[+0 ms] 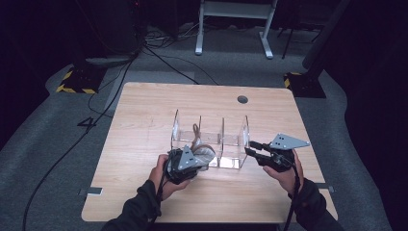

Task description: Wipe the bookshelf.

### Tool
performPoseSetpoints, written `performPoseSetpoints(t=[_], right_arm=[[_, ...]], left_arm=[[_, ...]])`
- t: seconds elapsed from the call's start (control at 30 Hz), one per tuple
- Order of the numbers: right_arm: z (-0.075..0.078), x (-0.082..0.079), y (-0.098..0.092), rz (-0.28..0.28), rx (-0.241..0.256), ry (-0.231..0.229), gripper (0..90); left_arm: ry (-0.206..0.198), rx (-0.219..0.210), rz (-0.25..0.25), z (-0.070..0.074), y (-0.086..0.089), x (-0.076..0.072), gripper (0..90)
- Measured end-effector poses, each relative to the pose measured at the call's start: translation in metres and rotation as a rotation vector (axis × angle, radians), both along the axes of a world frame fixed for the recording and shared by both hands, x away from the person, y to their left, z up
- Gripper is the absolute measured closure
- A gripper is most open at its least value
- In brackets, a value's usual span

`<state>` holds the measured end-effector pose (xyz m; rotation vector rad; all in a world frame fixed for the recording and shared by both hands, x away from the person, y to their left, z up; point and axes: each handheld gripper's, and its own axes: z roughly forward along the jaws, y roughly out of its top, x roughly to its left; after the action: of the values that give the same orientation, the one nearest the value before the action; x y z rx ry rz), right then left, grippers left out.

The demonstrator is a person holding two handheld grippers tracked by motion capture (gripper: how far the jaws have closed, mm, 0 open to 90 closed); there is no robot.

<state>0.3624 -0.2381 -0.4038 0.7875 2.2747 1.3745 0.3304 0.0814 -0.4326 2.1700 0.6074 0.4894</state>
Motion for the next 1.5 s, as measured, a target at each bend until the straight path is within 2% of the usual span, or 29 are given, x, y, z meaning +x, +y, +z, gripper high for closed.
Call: performPoseSetpoints(t=[0.1, 0.23, 0.33, 0.37, 0.4, 0.5, 0.53, 0.63, 0.8, 1.03, 1.1, 1.23, 1.37, 1.43, 1.47, 1.5], right_arm=[[0.000, 0.000, 0.000, -0.002, 0.002, 0.000, 66.2], [0.000, 0.000, 0.000, -0.003, 0.001, 0.000, 66.2], [0.000, 0.000, 0.000, -0.002, 0.002, 0.000, 66.2], [0.000, 0.000, 0.000, -0.003, 0.003, 0.000, 66.2], [0.000, 0.000, 0.000, -0.003, 0.002, 0.000, 66.2], [0.000, 0.000, 0.000, -0.004, 0.001, -0.001, 66.2], [0.000, 0.000, 0.000, -0.004, 0.001, -0.001, 66.3], [0.000, 0.000, 0.000, -0.005, -0.001, -0.001, 66.3], [0.000, -0.001, 0.000, -0.004, -0.002, -0.002, 66.6], [0.001, -0.002, 0.001, -0.007, -0.014, -0.017, 67.8], [0.002, -0.004, 0.001, -0.008, -0.032, -0.042, 69.4], [0.000, -0.002, 0.000, -0.012, -0.004, -0.024, 70.2], [0.001, -0.003, 0.002, -0.016, -0.022, -0.034, 70.0], [0.001, -0.003, 0.001, -0.014, -0.018, -0.031, 70.0], [0.001, -0.002, 0.001, -0.012, -0.016, -0.031, 70.0], [0.001, -0.002, 0.001, -0.012, -0.017, -0.031, 69.9]], left_arm=[[-0.001, -0.007, -0.033, 0.000, -0.015, 0.002, 70.9], [-0.022, 0.014, -0.078, -0.002, -0.039, 0.002, 71.1], [-0.018, 0.010, -0.114, -0.004, -0.058, 0.003, 71.1], [-0.018, 0.010, -0.114, -0.004, -0.058, 0.003, 71.1], [-0.024, 0.023, -0.135, -0.004, -0.069, 0.002, 71.0], [-0.016, 0.031, -0.169, -0.006, -0.084, 0.002, 71.0], [-0.016, 0.031, -0.169, -0.006, -0.084, 0.002, 71.0], [-0.027, 0.046, -0.188, -0.005, -0.102, 0.001, 71.0], [-0.030, 0.057, -0.172, -0.007, -0.114, 0.003, 70.9], [-0.031, 0.061, -0.151, -0.007, -0.106, 0.004, 71.0], [-0.019, 0.065, -0.131, -0.007, -0.093, 0.005, 71.0], [-0.014, 0.068, -0.114, -0.008, -0.075, 0.005, 70.9], [-0.016, 0.090, -0.090, -0.008, -0.057, 0.001, 70.9], [-0.006, 0.088, -0.065, -0.008, -0.042, 0.000, 70.8], [0.008, 0.083, -0.044, -0.007, -0.025, -0.001, 70.8], [0.007, 0.080, -0.033, -0.006, -0.019, -0.002, 70.7]])
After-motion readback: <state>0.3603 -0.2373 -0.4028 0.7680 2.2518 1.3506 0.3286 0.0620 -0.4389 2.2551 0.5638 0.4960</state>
